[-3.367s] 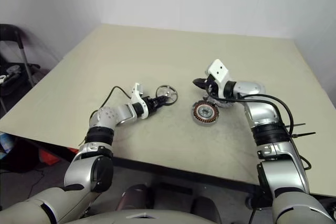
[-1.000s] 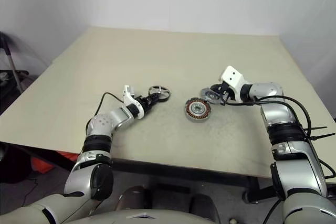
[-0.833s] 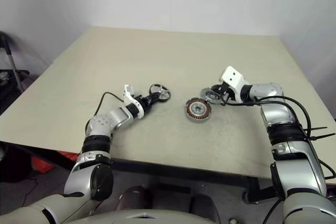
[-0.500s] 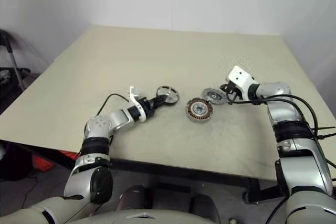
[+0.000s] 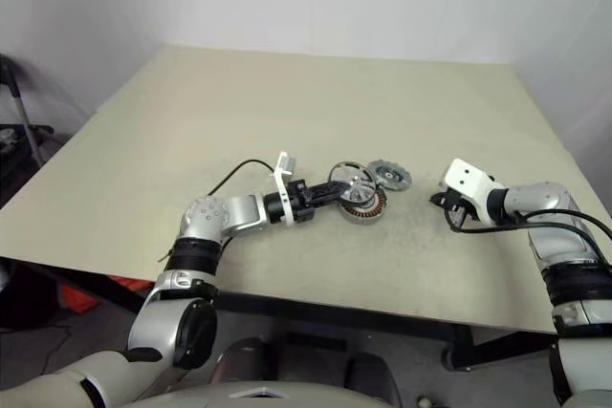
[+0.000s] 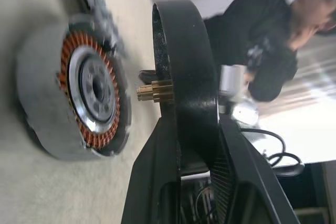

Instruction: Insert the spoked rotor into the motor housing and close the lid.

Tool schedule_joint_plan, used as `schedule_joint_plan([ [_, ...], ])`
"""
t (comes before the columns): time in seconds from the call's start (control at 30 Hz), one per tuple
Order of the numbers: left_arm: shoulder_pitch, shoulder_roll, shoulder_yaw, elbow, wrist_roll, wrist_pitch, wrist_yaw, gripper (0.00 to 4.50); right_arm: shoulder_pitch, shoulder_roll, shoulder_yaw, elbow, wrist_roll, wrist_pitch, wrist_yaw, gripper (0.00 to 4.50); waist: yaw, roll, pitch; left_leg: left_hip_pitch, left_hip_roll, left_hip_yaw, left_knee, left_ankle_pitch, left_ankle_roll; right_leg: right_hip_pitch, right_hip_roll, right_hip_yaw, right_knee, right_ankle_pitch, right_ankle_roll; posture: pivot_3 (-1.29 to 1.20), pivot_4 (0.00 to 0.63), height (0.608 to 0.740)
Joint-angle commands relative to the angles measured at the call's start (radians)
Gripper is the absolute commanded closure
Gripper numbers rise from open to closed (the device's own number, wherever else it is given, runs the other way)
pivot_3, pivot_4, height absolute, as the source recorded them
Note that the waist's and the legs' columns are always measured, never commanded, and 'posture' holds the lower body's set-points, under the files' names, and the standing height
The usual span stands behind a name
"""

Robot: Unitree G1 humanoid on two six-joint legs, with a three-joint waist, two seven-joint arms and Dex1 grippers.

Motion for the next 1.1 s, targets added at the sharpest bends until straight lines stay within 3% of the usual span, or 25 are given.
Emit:
schedule_joint_plan([
  [0.03, -0.073, 0.001, -0.008, 0.083, 0.035, -0.065, -0.056, 4.1, 0.039, -0.024, -0.061, -0.127, 0.04, 0.051, -0.019, 4.5, 0.0, 0.0, 0.0, 0.001, 0.0, 0.0, 0.0, 0.0, 0.0, 0.001, 0.0, 0.0, 0.0, 0.0, 0.0, 0.0, 0.0, 0.74],
  [0.27, -0.171, 0.004, -0.017, 0.28, 0.125, -0.159, -0.131, 4.1, 0.081, -0.019, -0.087, -0.225, 0.051, 0.118, -0.053, 4.5, 0.001, 0.0, 0.0, 0.002, 0.0, 0.0, 0.0, 0.0, 0.0, 0.002, 0.0, 0.0, -0.001, 0.0, 0.0, 0.0, 0.0, 0.74],
  [0.53, -0.189, -0.006, -0.048, 0.305, 0.18, -0.161, -0.219, 4.1, 0.072, -0.007, -0.084, -0.245, 0.063, 0.141, -0.072, 4.5, 0.003, 0.0, 0.0, 0.001, 0.0, 0.0, -0.001, -0.001, 0.001, 0.002, 0.0, 0.0, -0.003, 0.0, 0.0, 0.0, 0.0, 0.74],
  [0.83, -0.184, -0.001, -0.054, 0.331, 0.241, -0.182, -0.197, 4.1, 0.041, 0.013, -0.074, -0.232, 0.065, 0.145, -0.085, 4.5, 0.003, 0.0, 0.0, 0.001, 0.0, 0.0, -0.001, 0.0, 0.001, 0.003, -0.001, 0.0, -0.003, 0.0, 0.0, 0.0, 0.0, 0.74],
  [1.03, -0.171, 0.009, -0.073, 0.263, 0.247, -0.154, -0.222, 2.13, 0.019, 0.027, -0.064, -0.223, 0.063, 0.143, -0.082, 4.5, 0.003, 0.001, -0.001, 0.002, 0.0, 0.0, -0.001, 0.0, 0.001, 0.003, -0.001, 0.0, -0.003, 0.0, 0.0, 0.0, 0.0, 0.74],
  [1.1, -0.175, 0.031, -0.047, 0.242, 0.237, -0.153, -0.211, 2.13, 0.013, 0.032, -0.061, -0.219, 0.061, 0.139, -0.081, 4.5, 0.003, 0.001, -0.001, 0.003, 0.0, 0.0, -0.001, 0.0, 0.001, 0.004, -0.001, 0.0, -0.003, 0.0, 0.0, 0.0, 0.0, 0.74],
])
